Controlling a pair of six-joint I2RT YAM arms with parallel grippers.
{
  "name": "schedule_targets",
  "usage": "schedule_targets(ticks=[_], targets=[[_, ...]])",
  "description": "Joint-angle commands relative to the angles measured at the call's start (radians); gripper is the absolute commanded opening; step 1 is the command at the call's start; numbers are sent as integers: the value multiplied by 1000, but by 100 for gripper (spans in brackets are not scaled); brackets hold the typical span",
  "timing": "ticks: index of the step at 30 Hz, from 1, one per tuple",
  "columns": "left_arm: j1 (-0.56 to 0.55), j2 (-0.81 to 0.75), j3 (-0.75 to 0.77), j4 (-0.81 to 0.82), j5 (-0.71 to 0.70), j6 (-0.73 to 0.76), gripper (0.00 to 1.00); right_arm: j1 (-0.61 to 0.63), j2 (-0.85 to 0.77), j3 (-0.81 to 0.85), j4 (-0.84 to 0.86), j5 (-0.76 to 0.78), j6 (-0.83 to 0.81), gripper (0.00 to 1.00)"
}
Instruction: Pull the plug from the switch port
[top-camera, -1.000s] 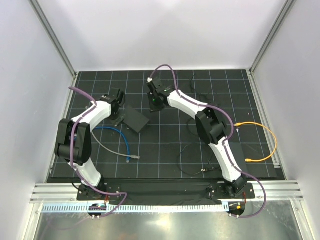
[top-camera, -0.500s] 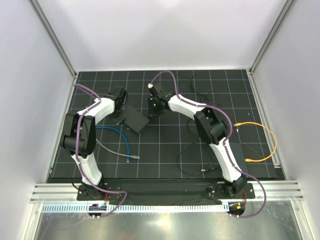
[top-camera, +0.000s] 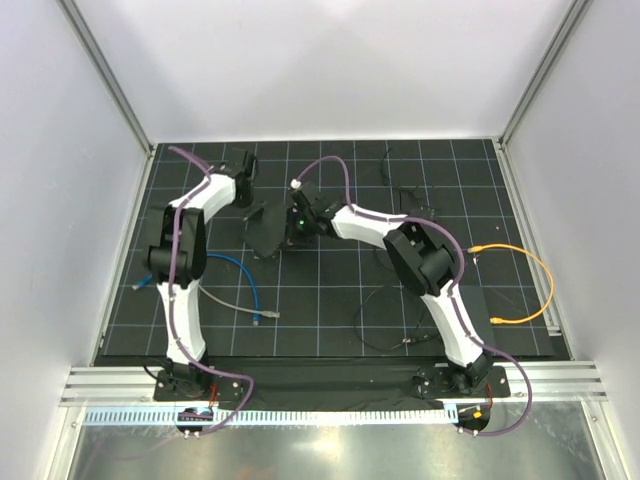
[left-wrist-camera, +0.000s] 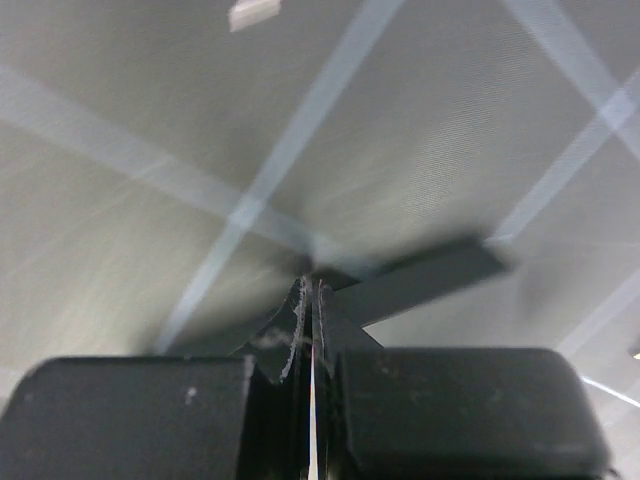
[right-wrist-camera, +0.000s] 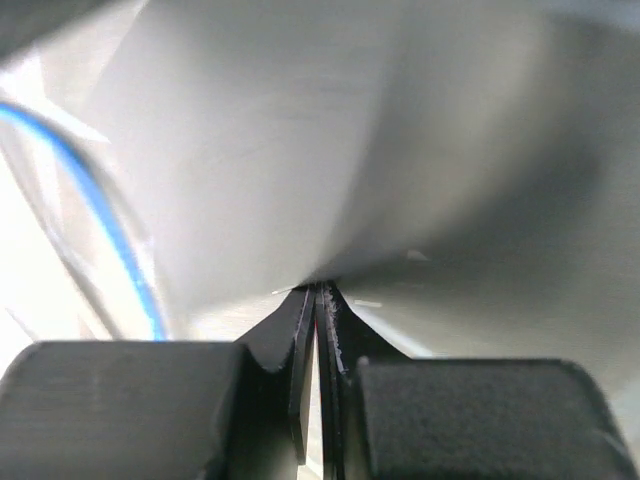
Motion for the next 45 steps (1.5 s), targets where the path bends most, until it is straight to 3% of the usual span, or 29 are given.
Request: schedule_targets(ticks=[1, 4, 9, 13, 17, 18, 22, 24, 28, 34, 37, 41, 45], targets=[[-22, 50, 164, 7, 186, 92, 0, 64, -51, -9, 224, -75, 134, 11], [6, 15, 253, -106, 42, 95, 1, 61, -105, -39, 166, 8, 93, 11], [40, -120, 261, -160, 2, 104, 7, 57, -239, -92, 17, 140, -8, 12], [35, -241, 79, -33, 245, 110, 9, 43, -394, -187, -169, 313, -50, 16], [3, -377, -153, 156, 402, 93, 13, 18, -590, -288, -291, 397, -62, 19], [-9, -400, -188, 184, 419, 84, 13, 14, -623, -306, -319, 414, -61, 25], [-113, -483, -304, 250, 444, 78, 17, -28, -789, -443, -446, 497, -19, 44], [-186, -514, -350, 293, 457, 72, 19, -93, -845, -484, -492, 473, 13, 50], [-301, -523, -399, 397, 527, 49, 33, -186, -1048, -592, -584, 474, 105, 54], [-483, -451, -387, 466, 589, 53, 41, -241, -1185, -647, -775, 555, 179, 64], [-572, -408, -364, 476, 600, 66, 41, -270, -1243, -658, -871, 586, 255, 76], [-650, -350, -318, 556, 649, 70, 41, -331, -1335, -646, -992, 707, 309, 98], [-718, -277, -232, 578, 671, 67, 41, -423, -1375, -656, -1035, 672, 277, 100]])
